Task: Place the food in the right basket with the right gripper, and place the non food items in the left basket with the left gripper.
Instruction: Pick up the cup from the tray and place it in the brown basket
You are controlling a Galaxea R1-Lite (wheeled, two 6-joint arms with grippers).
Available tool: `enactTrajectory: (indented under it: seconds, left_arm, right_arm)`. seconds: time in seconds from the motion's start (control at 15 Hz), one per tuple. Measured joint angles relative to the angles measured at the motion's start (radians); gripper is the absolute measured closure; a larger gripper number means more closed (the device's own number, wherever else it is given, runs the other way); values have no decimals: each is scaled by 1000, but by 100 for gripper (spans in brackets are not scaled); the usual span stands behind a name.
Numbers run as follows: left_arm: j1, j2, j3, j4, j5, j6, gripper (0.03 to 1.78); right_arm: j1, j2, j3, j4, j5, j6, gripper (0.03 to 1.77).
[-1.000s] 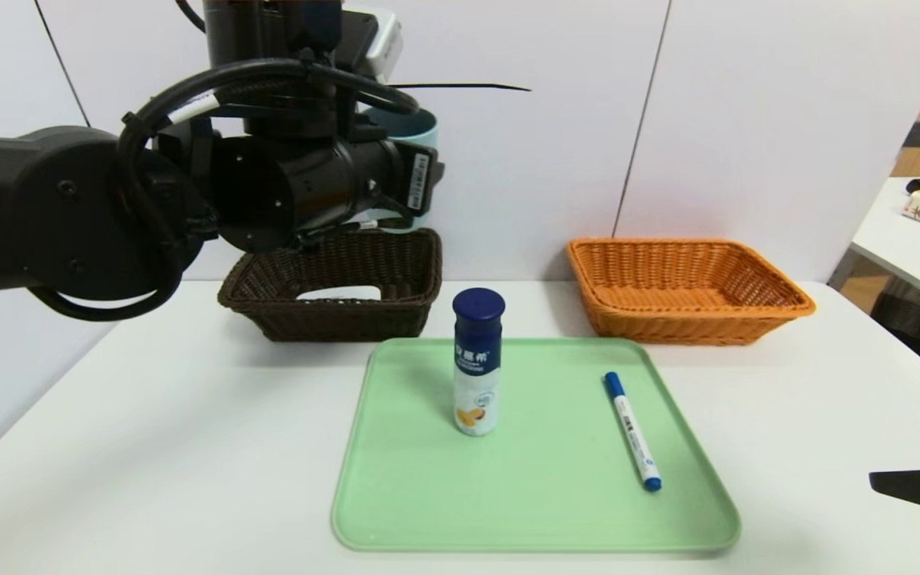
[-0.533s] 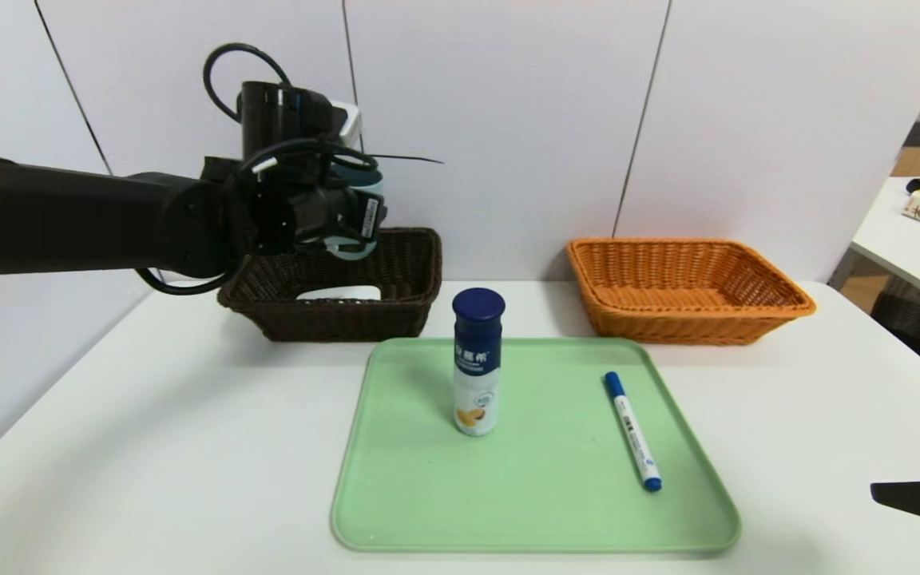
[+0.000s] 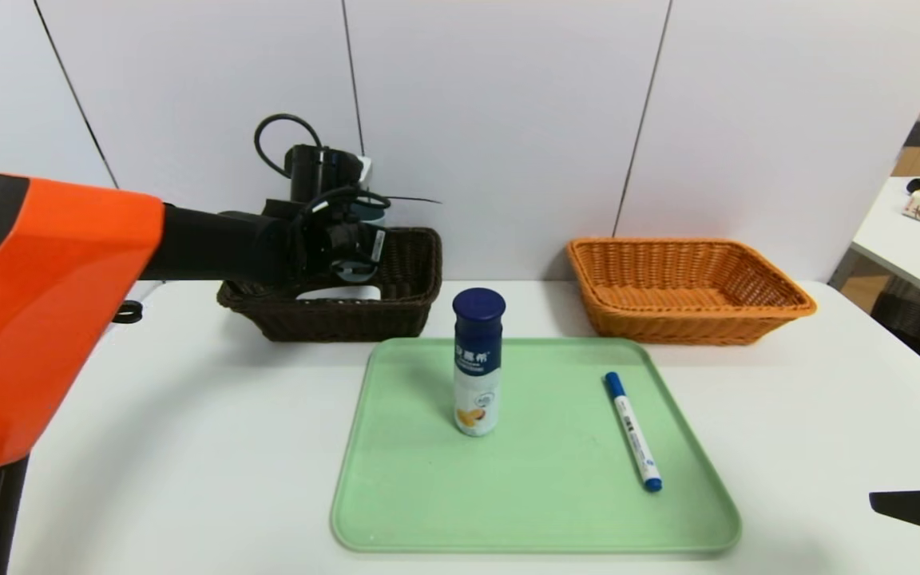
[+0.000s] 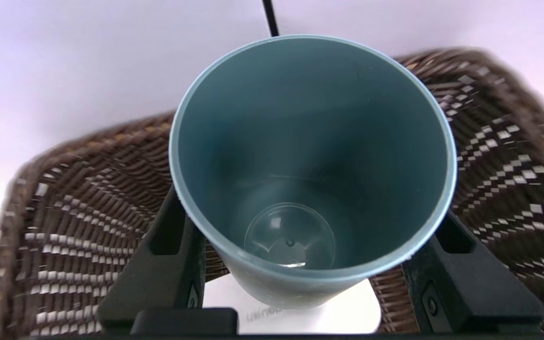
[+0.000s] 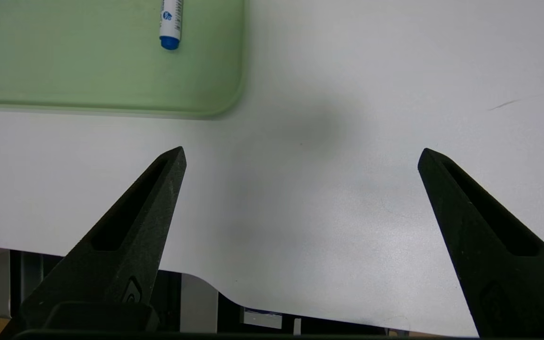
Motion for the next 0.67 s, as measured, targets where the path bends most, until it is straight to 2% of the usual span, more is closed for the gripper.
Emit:
enactTrajectory:
  seconds: [0.47,0.67]
  left_arm:
    - [1,54,-19,4,-1,-27,70]
    - [1,51,-18,4,-1,-28,49]
  right_arm:
    - [0,5,7,-2,1,0,10]
    - [1,5,7,-1,1,1,10]
